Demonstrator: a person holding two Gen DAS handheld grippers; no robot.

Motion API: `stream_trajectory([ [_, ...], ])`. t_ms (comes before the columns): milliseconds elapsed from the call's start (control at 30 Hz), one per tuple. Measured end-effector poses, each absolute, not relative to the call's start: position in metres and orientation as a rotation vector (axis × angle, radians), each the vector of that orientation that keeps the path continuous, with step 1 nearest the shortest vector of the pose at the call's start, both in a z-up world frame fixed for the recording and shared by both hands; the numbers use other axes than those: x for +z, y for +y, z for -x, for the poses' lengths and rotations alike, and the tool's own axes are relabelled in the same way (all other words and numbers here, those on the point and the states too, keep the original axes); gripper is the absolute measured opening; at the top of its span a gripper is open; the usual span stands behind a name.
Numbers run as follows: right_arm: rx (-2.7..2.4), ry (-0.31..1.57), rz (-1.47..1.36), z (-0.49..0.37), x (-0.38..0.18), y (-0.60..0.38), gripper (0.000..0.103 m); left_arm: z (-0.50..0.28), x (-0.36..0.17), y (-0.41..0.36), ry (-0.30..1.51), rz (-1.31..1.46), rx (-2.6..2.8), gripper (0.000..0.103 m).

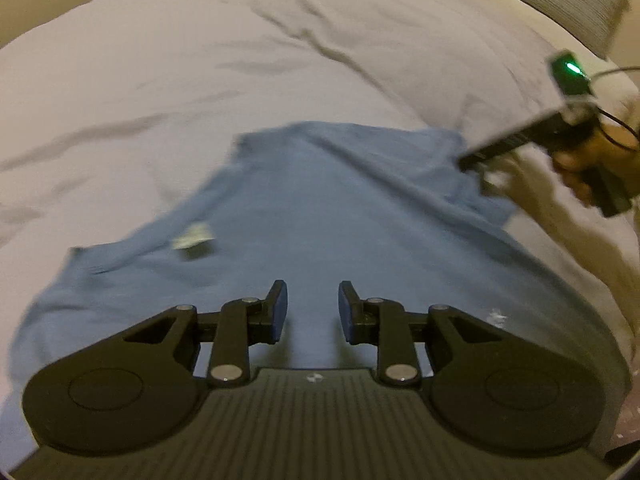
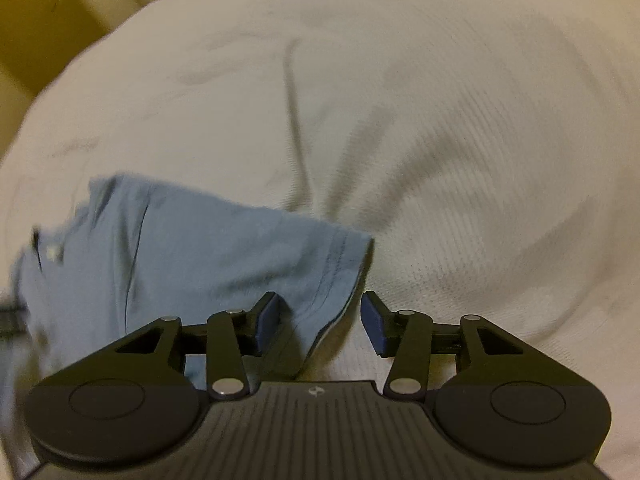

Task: Fold clothes
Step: 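Release the collar with both grippers and move toward the shirt hem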

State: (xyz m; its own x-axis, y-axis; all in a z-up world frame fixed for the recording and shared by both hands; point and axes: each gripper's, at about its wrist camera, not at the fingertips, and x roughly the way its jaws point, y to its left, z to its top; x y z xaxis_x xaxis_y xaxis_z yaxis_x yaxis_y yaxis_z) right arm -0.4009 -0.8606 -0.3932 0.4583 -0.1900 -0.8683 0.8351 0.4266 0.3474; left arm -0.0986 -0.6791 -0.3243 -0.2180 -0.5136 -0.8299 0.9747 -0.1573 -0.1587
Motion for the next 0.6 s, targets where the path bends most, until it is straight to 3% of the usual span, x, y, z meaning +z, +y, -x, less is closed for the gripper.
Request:
stream_trajectory([
  [67,-0.741,0.803,-0.992,0.406,-0.401,-0.866,0.051,0.121,-0.326,-0.680,0.862,-0.772,-1.675,0.024],
  [100,-0.723,0.782,-1.036,0.408,-0.404,-0.869,0.045,0.132,-0.327,-0.681,0.862,-0.780,-1.691,0.024],
  [133,-0.706,0.769,-1.057,0.409,-0.403,-0.872,0.024,0.143,-0.329,-0.681,0.862,-0.788,-1.706,0.024],
  [200,-0.692,0.753,-1.031,0.410,-0.394,-0.877,0.019,0.165,-0.331,-0.682,0.861,-0.803,-1.737,0.024],
  [300,-0.703,0.701,-0.973,0.414,-0.373,-0.885,0.019,0.187,-0.333,-0.691,0.827,-0.835,-1.777,0.027],
  [367,-0.715,0.662,-0.938,0.418,-0.359,-0.889,0.029,0.201,-0.334,-0.697,0.801,-0.856,-1.803,0.027],
  [400,-0.721,0.647,-0.934,0.422,-0.354,-0.888,0.041,0.208,-0.335,-0.700,0.788,-0.867,-1.815,0.028],
  [600,-0.654,0.644,-0.994,0.449,-0.343,-0.845,0.042,0.249,-0.338,-0.719,0.707,-0.931,-1.890,0.032],
])
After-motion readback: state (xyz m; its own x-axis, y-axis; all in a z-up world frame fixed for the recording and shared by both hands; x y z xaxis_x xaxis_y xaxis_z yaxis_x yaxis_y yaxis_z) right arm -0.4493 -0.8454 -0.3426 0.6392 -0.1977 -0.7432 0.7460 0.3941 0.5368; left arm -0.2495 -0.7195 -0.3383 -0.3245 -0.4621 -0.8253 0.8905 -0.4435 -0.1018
